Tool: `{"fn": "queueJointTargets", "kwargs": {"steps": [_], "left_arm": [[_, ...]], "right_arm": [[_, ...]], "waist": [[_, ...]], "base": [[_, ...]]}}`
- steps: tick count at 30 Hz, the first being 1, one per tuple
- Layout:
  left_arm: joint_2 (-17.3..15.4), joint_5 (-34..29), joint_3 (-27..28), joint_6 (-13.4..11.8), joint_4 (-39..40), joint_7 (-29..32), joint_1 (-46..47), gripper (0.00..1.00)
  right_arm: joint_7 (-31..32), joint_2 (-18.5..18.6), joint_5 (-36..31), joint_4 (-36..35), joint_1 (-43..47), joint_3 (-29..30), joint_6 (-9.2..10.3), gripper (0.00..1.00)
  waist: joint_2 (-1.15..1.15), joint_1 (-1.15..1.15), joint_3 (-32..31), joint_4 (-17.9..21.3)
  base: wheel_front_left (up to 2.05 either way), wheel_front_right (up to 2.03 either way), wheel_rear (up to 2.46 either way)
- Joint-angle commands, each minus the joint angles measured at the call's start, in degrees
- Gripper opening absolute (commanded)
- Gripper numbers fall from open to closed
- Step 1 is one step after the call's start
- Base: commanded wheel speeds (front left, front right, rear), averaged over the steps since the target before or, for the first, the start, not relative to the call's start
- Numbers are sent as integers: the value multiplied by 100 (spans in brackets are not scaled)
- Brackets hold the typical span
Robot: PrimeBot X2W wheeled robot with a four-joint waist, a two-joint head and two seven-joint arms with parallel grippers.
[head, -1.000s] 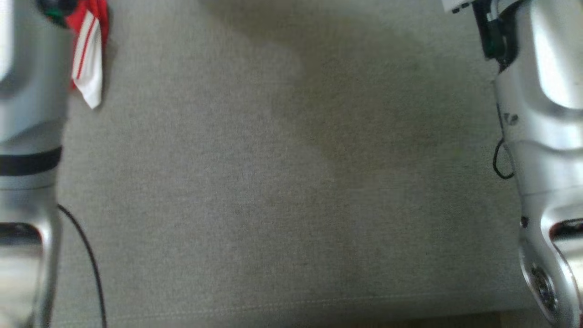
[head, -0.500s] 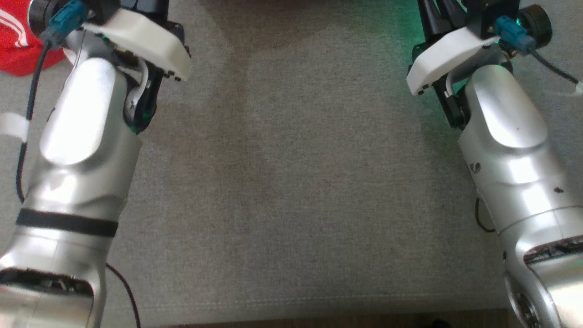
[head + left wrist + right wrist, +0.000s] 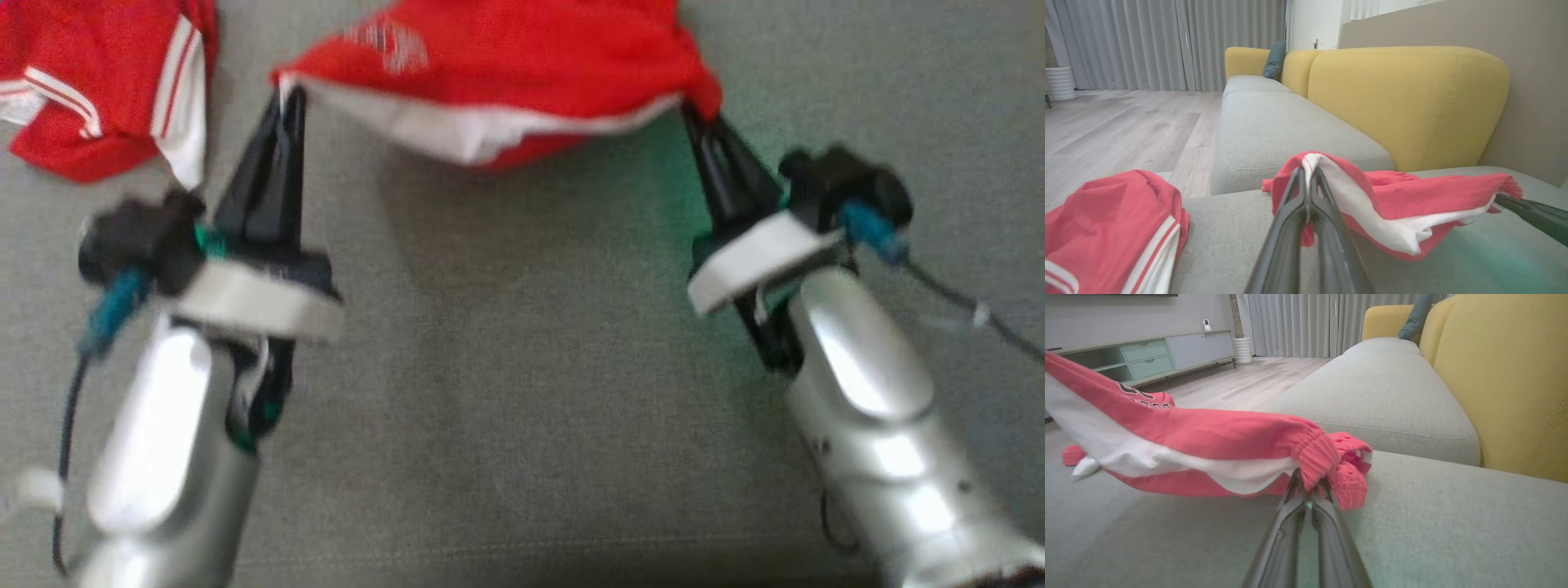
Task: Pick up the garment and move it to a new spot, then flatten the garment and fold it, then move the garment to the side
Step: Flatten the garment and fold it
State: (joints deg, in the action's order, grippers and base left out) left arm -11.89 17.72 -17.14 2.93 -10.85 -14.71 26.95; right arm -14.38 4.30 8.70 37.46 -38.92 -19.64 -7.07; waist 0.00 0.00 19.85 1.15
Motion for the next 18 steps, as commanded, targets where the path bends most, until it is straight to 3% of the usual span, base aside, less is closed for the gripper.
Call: {"fn": "queueJointTargets", "kwargs": {"steps": [1,10,18], "left_arm": [[-171,-54,281,-53,429,-28,-139,0],[-99,-224,65,-296,2139,-3,-2094,0],[-185,-332,-226,-606,3420,383,-3352,0]], "right_arm": [[-62,-58,106,-345,251,-95,-42,0],[-62,151,322,-1580,2136,33,-42,0],[420,448,182,-2947,3663,450,-42,0]], "waist": [[0,0,-326,-49],[0,0,-1175,-69],[0,0,-1359,-56]], "base": [[0,0,0],[0,0,0],[0,0,0]]}}
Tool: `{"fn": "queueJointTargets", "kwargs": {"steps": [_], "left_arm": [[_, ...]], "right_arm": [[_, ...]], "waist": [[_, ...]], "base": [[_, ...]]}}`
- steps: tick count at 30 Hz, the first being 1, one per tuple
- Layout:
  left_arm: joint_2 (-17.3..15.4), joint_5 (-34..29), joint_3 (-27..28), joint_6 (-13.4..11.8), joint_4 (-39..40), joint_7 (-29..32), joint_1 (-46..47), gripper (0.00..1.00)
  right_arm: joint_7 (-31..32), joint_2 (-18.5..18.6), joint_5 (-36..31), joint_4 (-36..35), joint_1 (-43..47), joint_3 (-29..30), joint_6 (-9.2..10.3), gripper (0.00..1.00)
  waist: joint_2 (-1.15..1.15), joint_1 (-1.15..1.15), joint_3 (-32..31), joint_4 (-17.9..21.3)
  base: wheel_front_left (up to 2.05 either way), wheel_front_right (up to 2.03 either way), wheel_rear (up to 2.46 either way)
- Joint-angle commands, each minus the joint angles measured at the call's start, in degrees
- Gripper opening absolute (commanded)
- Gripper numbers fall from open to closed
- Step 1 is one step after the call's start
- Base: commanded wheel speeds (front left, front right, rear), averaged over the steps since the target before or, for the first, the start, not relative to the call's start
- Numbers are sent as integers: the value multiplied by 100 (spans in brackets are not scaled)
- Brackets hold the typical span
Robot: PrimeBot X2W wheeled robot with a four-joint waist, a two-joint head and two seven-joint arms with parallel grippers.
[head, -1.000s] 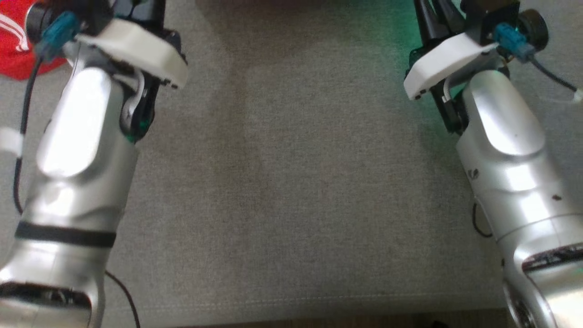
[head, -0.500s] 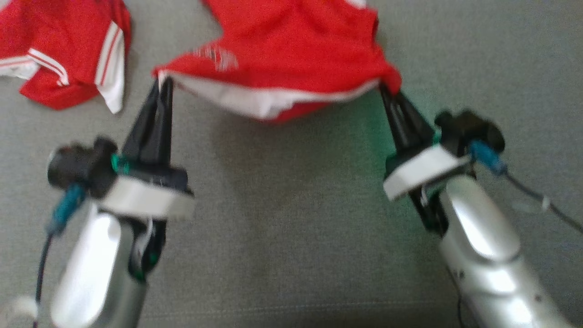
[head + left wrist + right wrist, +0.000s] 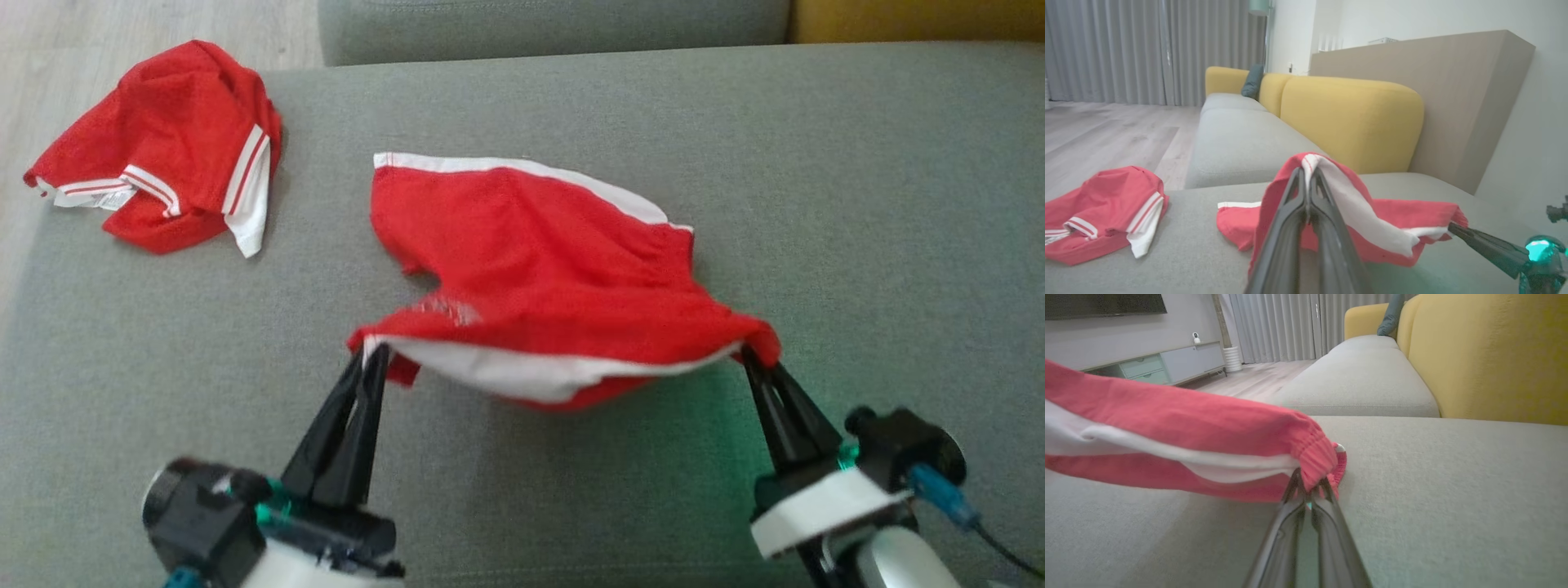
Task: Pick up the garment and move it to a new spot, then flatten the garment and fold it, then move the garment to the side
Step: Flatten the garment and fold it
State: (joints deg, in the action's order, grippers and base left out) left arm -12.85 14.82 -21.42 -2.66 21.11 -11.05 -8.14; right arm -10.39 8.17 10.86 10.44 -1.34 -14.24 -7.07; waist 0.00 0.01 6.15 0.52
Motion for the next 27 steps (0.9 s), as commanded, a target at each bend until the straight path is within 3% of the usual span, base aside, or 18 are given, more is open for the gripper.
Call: {"fn": "queueJointTargets", "kwargs": {"steps": [1,5,10,19,27], "left_arm": [[-105,-27,201,-79,303,72,50,0],[-145,168,263,-113,212,238,-169,0],[-163,459,391,74,-544,198,154,0],[-285,440,524,487,-2232,91,1899,0],[-286,322,554,641,-3664,-25,3455,0]], "right_arm": [[118,88,-55,-431,41,-63,-42,0],[453,132,10,-896,351,-80,-42,0],[611,115,191,-745,223,-152,-42,0],[643,-36,373,-114,-748,-329,-42,0],[674,-330,430,729,-1906,-222,-42,0]], "waist": [[0,-1,20,16],[0,-1,77,67],[0,-1,204,125],[0,-1,602,224],[0,-1,1222,429]], "base": [[0,0,0],[0,0,0],[0,0,0],[0,0,0],[0,0,0]]}}
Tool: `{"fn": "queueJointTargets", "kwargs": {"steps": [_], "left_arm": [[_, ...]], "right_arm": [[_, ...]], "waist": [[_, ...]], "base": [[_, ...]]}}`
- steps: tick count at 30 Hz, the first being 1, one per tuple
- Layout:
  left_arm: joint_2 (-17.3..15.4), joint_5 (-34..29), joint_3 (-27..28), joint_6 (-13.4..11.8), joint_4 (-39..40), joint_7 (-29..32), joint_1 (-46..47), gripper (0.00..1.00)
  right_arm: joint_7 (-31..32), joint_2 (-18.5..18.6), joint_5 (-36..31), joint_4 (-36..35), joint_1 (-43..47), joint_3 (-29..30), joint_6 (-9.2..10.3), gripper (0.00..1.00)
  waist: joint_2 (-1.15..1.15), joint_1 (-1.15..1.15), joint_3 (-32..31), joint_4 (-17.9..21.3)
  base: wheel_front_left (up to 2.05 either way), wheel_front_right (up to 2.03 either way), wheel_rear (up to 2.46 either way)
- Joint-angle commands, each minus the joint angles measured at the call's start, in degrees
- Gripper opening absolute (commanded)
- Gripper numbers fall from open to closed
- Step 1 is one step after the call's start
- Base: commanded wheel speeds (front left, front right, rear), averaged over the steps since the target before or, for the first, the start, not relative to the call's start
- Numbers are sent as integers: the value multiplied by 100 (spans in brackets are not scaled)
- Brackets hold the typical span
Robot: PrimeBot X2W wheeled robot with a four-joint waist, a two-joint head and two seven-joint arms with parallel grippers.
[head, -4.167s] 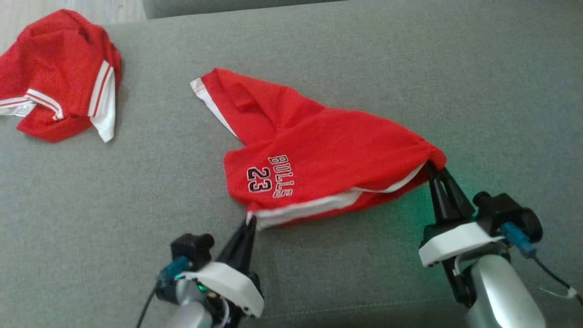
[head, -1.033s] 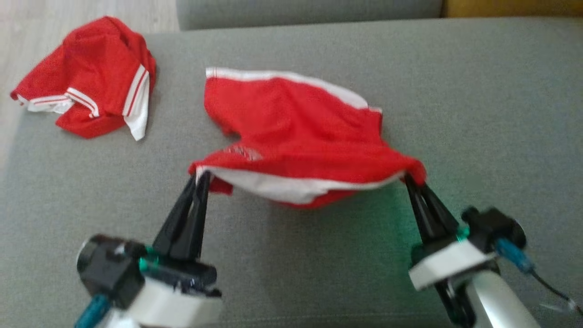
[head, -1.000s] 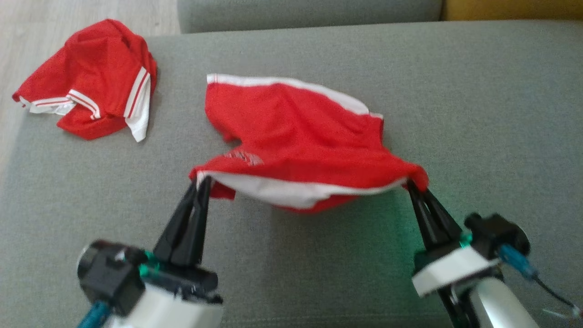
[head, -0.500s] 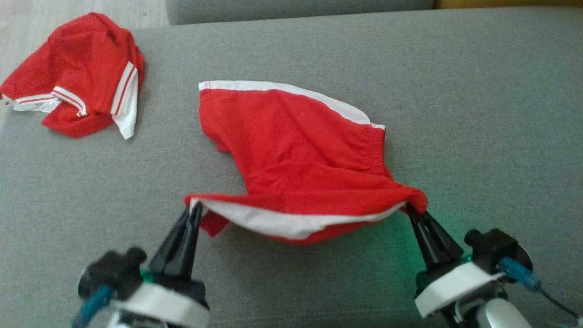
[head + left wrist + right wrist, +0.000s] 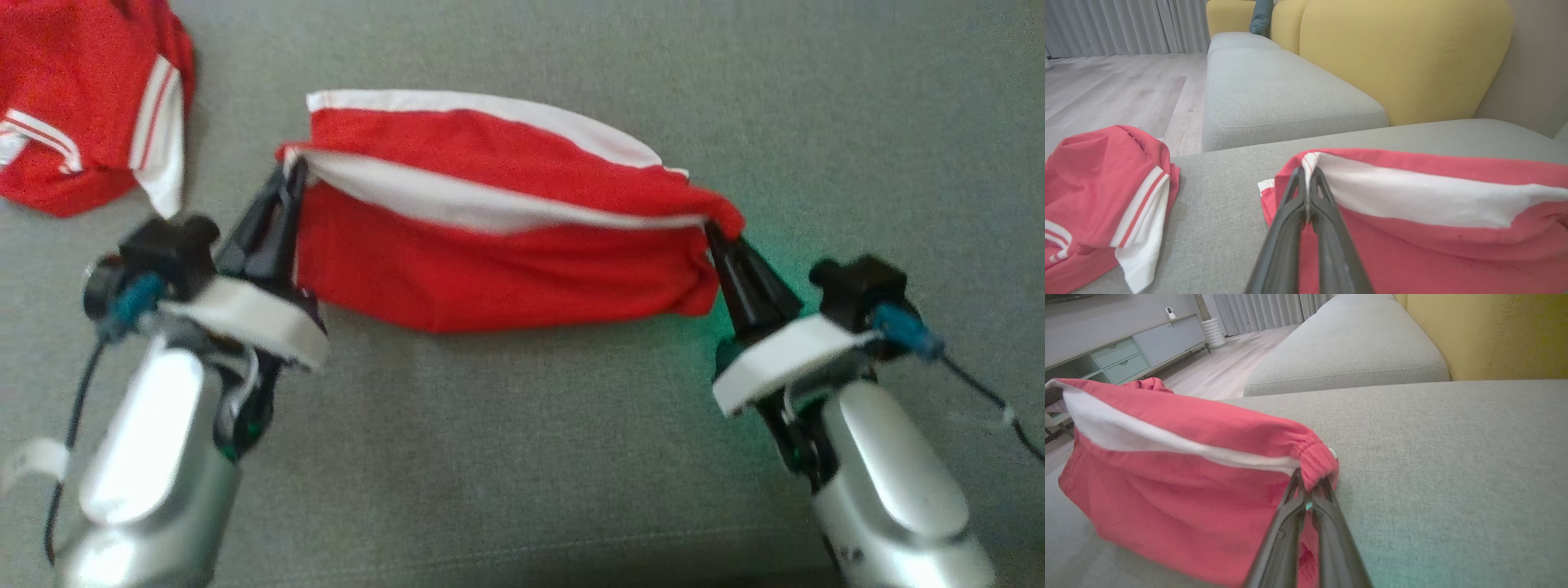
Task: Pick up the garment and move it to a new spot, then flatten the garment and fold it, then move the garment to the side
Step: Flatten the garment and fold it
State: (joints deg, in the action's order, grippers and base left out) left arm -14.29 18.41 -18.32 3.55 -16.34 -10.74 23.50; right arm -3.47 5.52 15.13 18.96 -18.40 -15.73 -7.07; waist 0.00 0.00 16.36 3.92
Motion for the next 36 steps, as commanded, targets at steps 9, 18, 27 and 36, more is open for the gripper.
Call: {"fn": "queueJointTargets", "kwargs": {"steps": [9,18,27,36], "left_arm": [[-35,-83,219,81,-1098,-208,1328,0],[17,-112,219,104,-2133,-318,2192,0],[177,-121,187,141,-2608,-410,2497,100],[403,-59,400,176,-1760,-424,1647,100]], "right_arm": [[-160,-236,-18,686,-1065,-57,-42,0],[-328,-262,214,1251,-1702,-328,-42,0],[-668,-263,381,1511,-1968,-563,-42,100],[-944,-264,261,1206,-1593,-252,-42,100]], "waist": [[0,0,663,133],[0,0,921,159],[0,0,911,172],[0,0,579,30]], "base": [[0,0,0],[0,0,0],[0,0,0],[0,0,0]]}}
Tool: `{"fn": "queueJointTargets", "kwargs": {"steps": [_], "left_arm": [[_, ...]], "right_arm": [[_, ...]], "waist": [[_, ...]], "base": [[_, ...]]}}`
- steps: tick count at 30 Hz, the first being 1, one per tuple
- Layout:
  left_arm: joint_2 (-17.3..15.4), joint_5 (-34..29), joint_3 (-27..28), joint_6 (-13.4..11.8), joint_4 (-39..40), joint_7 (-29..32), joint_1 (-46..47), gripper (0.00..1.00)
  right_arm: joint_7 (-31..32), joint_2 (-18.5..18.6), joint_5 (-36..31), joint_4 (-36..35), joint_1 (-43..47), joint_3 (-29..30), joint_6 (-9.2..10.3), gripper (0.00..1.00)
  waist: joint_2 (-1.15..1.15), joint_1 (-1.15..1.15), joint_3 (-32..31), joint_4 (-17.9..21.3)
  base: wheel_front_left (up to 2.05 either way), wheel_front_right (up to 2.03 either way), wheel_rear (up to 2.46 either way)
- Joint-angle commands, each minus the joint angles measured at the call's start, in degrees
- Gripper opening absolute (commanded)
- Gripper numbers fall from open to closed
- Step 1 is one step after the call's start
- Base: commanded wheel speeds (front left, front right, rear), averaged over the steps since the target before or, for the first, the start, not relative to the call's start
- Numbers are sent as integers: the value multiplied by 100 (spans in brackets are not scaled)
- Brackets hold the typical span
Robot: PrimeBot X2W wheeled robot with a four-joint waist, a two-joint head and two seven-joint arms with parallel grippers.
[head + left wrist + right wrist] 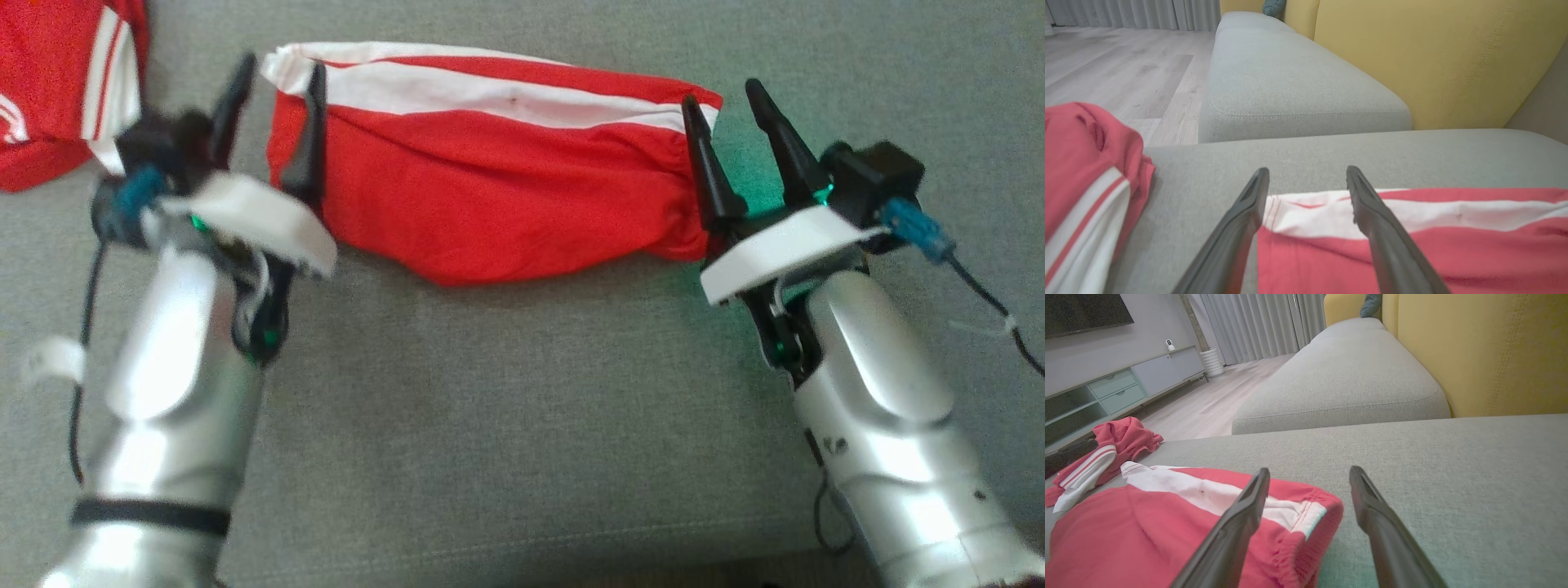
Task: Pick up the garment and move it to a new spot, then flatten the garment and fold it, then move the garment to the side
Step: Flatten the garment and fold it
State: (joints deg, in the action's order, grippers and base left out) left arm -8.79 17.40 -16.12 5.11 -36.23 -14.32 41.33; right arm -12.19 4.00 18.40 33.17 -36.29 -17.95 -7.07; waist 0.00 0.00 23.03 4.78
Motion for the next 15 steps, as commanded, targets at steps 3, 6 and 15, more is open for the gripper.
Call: {"fn": "queueJointTargets", "kwargs": {"steps": [3,6,15], "left_arm": [[-94,64,269,-5,502,-66,-556,100],[-84,91,335,-61,596,-67,-896,100],[-117,325,370,-59,394,344,-1130,100]], "right_arm": [[-101,-112,-152,-432,454,161,-42,100],[-119,-112,-239,-711,734,372,-42,100],[105,-112,-330,-1586,1427,580,-42,100]], "waist": [[0,0,-242,-122],[0,0,-403,-170],[0,0,-647,-142]], "base": [[0,0,0],[0,0,0],[0,0,0]]}}
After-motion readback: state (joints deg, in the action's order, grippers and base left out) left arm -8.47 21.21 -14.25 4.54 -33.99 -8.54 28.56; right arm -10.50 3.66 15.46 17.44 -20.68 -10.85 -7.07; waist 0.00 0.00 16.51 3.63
